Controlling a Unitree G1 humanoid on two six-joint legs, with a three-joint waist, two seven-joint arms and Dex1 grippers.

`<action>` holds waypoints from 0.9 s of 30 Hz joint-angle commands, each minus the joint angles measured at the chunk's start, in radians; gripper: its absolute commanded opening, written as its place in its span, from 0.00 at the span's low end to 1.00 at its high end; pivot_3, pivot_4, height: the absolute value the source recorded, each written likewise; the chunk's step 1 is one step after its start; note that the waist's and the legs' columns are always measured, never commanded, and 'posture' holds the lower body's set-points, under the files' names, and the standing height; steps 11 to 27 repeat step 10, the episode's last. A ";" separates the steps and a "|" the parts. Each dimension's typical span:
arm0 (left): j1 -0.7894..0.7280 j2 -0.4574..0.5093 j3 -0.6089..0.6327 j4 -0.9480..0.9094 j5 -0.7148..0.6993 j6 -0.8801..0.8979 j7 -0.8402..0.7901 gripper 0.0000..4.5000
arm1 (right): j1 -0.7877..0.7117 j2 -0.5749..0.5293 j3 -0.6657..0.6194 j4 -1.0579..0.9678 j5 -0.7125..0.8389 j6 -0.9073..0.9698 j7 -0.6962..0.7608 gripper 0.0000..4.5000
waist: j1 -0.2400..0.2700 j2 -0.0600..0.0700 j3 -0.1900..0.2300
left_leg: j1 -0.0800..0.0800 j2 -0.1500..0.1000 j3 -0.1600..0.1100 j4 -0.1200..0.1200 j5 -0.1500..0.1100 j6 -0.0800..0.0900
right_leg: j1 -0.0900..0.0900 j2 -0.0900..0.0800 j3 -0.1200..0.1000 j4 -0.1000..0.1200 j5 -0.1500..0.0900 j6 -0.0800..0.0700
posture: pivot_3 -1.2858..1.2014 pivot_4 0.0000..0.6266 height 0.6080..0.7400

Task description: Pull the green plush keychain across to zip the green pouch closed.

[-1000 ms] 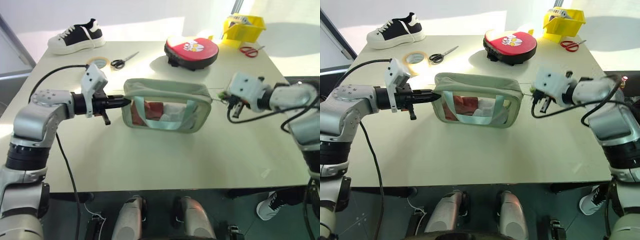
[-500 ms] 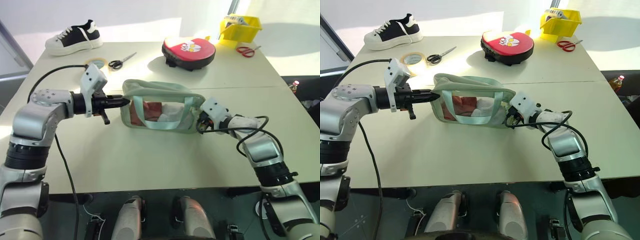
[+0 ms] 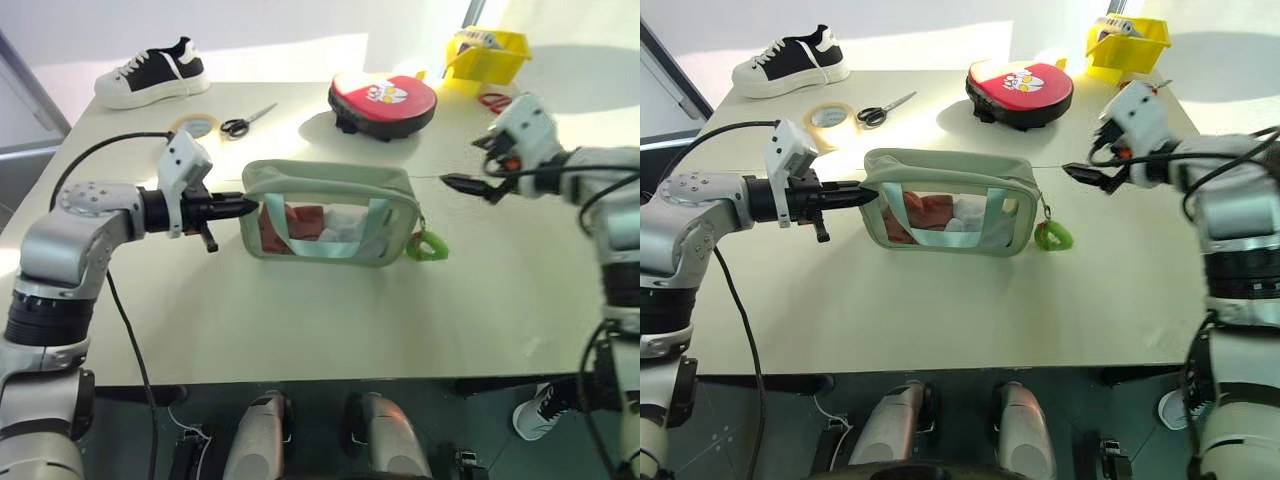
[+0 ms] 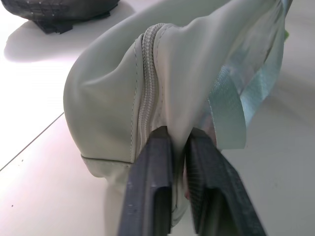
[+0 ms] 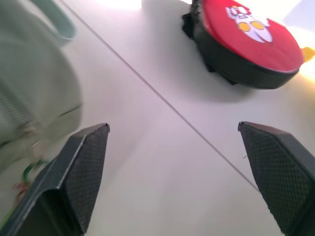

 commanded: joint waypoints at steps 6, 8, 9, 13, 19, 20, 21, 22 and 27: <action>-0.098 0.147 0.121 0.042 -0.107 0.101 -0.090 0.99 | 0.050 -0.029 -0.089 -0.322 0.264 0.212 0.077 1.00 | -0.002 0.000 0.000 | 0.000 0.001 0.000 0.001 0.000 -0.001 | 0.000 0.000 0.000 0.000 -0.002 0.002 | 0.52 0.24 1.00; -0.109 0.189 0.134 0.064 -0.117 0.101 -0.124 0.99 | 0.061 -0.034 -0.097 -0.345 0.281 0.229 0.061 1.00 | -0.001 0.000 0.000 | 0.000 0.001 0.000 0.001 0.000 -0.001 | -0.001 -0.001 0.000 0.000 -0.003 -0.001 | 0.52 0.24 1.00; -0.111 0.205 0.134 0.078 -0.103 0.080 -0.129 0.99 | 0.066 -0.034 -0.102 -0.352 0.288 0.236 0.051 1.00 | 0.000 0.000 0.000 | 0.000 0.001 0.000 0.001 0.000 -0.001 | 0.000 -0.001 0.000 -0.001 -0.004 -0.001 | 0.52 0.24 1.00; -0.106 0.215 0.137 0.092 -0.082 0.045 -0.130 0.99 | 0.071 -0.034 -0.106 -0.358 0.292 0.240 0.038 1.00 | 0.000 0.000 0.000 | 0.000 0.000 0.000 0.001 0.000 -0.001 | 0.000 -0.002 0.000 -0.001 -0.004 -0.001 | 0.52 0.24 1.00; -0.106 0.215 0.137 0.092 -0.082 0.045 -0.130 0.99 | 0.071 -0.034 -0.106 -0.358 0.292 0.240 0.038 1.00 | 0.000 0.000 0.000 | 0.000 0.000 0.000 0.001 0.000 -0.001 | 0.000 -0.002 0.000 -0.001 -0.004 -0.001 | 0.52 0.24 1.00; -0.106 0.215 0.137 0.092 -0.082 0.045 -0.130 0.99 | 0.071 -0.034 -0.106 -0.358 0.292 0.240 0.038 1.00 | 0.000 0.000 0.000 | 0.000 0.000 0.000 0.001 0.000 -0.001 | 0.000 -0.002 0.000 -0.001 -0.004 -0.001 | 0.52 0.24 1.00; -0.106 0.215 0.137 0.092 -0.082 0.045 -0.130 0.99 | 0.071 -0.034 -0.106 -0.358 0.292 0.240 0.038 1.00 | 0.000 0.000 0.000 | 0.000 0.000 0.000 0.001 0.000 -0.001 | 0.000 -0.002 0.000 -0.001 -0.004 -0.001 | 0.52 0.24 1.00; -0.106 0.215 0.137 0.092 -0.082 0.045 -0.130 0.99 | 0.071 -0.034 -0.106 -0.358 0.292 0.240 0.038 1.00 | 0.000 0.000 0.000 | 0.000 0.000 0.000 0.001 0.000 -0.001 | 0.000 -0.002 0.000 -0.001 -0.004 -0.001 | 0.52 0.24 1.00; -0.106 0.215 0.137 0.092 -0.082 0.045 -0.130 0.99 | 0.071 -0.034 -0.106 -0.358 0.292 0.240 0.038 1.00 | 0.000 0.000 0.000 | 0.000 0.000 0.000 0.001 0.000 -0.001 | 0.000 -0.002 0.000 -0.001 -0.004 -0.001 | 0.52 0.24 1.00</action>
